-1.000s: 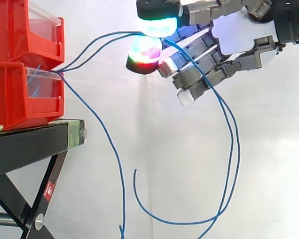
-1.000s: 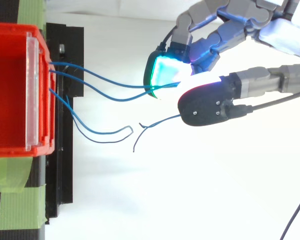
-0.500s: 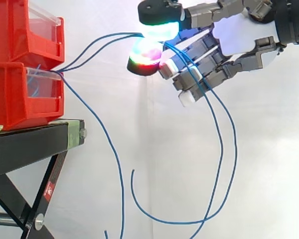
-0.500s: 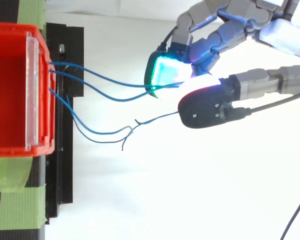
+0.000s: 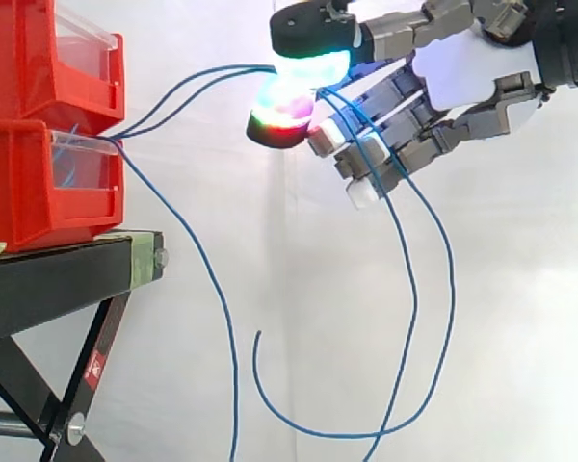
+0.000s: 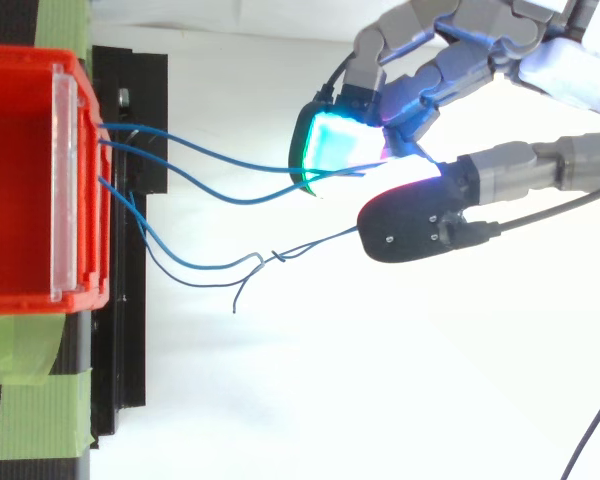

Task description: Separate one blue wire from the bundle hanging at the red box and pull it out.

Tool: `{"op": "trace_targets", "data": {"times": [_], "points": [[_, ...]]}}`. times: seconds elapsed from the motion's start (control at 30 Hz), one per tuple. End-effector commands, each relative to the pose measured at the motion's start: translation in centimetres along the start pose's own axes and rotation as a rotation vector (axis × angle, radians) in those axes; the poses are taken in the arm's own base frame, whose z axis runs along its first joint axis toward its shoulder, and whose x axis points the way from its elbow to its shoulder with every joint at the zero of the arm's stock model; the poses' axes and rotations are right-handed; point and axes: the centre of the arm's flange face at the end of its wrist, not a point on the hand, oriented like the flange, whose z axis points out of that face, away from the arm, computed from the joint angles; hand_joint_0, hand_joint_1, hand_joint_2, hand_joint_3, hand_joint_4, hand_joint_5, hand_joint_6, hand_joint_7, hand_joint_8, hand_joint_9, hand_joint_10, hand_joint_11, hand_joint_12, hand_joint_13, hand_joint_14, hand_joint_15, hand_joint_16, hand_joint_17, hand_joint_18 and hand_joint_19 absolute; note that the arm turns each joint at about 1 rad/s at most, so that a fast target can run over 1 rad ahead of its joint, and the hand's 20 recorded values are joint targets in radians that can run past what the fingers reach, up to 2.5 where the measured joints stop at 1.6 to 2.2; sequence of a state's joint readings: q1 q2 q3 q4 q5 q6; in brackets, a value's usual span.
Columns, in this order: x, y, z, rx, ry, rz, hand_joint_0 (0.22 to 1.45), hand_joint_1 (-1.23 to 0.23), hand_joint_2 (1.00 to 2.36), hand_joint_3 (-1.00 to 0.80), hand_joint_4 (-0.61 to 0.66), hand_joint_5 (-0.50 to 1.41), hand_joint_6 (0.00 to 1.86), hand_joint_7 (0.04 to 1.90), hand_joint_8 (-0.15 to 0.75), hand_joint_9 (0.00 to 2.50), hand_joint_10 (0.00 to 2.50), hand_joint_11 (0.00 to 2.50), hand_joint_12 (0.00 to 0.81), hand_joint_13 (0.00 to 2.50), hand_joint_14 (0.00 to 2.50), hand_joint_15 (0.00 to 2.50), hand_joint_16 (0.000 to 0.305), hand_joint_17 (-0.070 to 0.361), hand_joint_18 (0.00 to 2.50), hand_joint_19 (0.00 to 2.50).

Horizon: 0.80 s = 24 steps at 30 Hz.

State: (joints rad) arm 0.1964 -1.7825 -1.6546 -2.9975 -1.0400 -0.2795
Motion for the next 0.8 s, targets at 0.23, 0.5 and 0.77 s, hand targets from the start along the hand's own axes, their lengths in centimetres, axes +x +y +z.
{"op": "trace_targets", "data": {"times": [0.23, 0.5, 0.77], "points": [[-0.01, -0.02, -0.05, 0.005, 0.003, -0.003, 0.74, -0.93, 1.01, -0.42, 0.03, -0.25, 0.93, 0.87, 0.289, 0.72, 0.01, 1.46, 0.417, 0.79, 0.25, 1.52, 0.049, 0.111, 0.74, 0.63], [-0.01, -0.02, -0.05, 0.005, 0.003, -0.003, 0.67, -0.82, 1.01, -0.42, 0.06, -0.24, 0.93, 0.85, 0.302, 0.75, 0.01, 1.45, 0.419, 0.8, 0.25, 1.52, 0.049, 0.11, 0.74, 0.67], [-0.03, -0.03, -0.05, 0.005, 0.002, 0.002, 0.64, -0.73, 1.01, -0.39, 0.08, -0.24, 0.93, 0.86, 0.299, 0.76, 0.01, 1.45, 0.416, 0.8, 0.27, 1.5, 0.049, 0.111, 0.73, 0.7]]}}
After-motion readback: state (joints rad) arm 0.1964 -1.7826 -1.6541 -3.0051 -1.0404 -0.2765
